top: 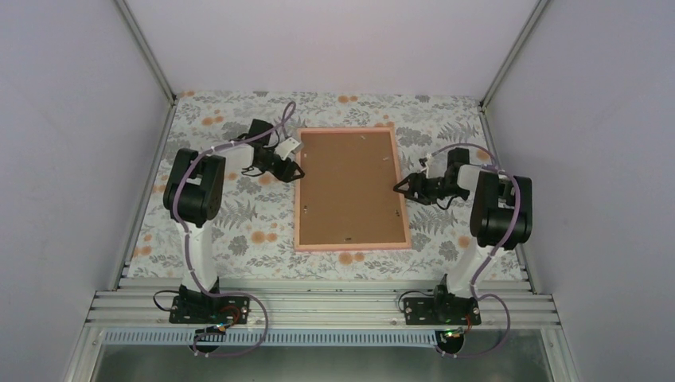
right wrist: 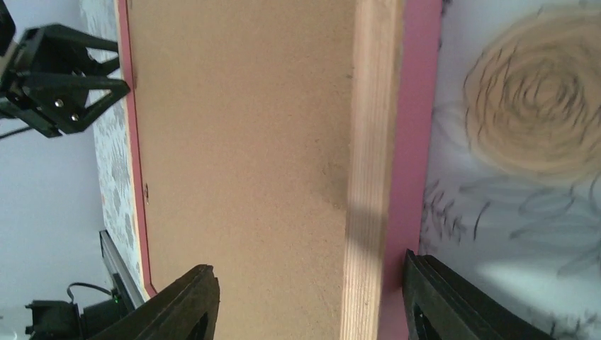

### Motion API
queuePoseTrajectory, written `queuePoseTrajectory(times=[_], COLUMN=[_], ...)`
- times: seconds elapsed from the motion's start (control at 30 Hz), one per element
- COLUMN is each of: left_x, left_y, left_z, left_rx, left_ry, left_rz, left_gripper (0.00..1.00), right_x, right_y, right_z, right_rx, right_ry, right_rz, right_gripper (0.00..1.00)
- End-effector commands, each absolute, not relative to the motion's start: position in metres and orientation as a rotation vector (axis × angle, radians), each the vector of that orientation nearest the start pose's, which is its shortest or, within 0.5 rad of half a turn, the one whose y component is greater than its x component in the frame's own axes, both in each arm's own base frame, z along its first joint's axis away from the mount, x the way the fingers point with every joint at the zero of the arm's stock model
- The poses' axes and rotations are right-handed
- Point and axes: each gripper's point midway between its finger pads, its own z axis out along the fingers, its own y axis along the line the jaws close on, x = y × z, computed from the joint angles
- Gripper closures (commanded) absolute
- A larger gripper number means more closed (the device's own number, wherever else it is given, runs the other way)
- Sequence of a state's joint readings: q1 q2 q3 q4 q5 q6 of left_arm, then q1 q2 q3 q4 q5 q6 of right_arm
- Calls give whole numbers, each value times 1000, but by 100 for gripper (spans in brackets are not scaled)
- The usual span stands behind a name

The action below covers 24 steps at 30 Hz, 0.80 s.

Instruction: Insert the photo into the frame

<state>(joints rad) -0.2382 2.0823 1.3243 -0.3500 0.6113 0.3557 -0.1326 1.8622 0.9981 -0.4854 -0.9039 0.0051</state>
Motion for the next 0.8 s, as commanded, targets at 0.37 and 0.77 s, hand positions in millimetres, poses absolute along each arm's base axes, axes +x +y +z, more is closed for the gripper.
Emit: queuePoseTrajectory(times=[0.37, 0.77], left_x=[394, 377], left_y=[-180, -171], left_z=[54, 203], left_rx=[959, 1105], left_ry=[2418, 1982], left_rz=[-553, -204], left_gripper=[27, 0], right_x=[345, 349], right_y=[92, 147], right_z=[99, 159], right_rx=[-222, -682], right_ry=[2545, 2295], right_rz=[1161, 1084], right_gripper=[30, 23])
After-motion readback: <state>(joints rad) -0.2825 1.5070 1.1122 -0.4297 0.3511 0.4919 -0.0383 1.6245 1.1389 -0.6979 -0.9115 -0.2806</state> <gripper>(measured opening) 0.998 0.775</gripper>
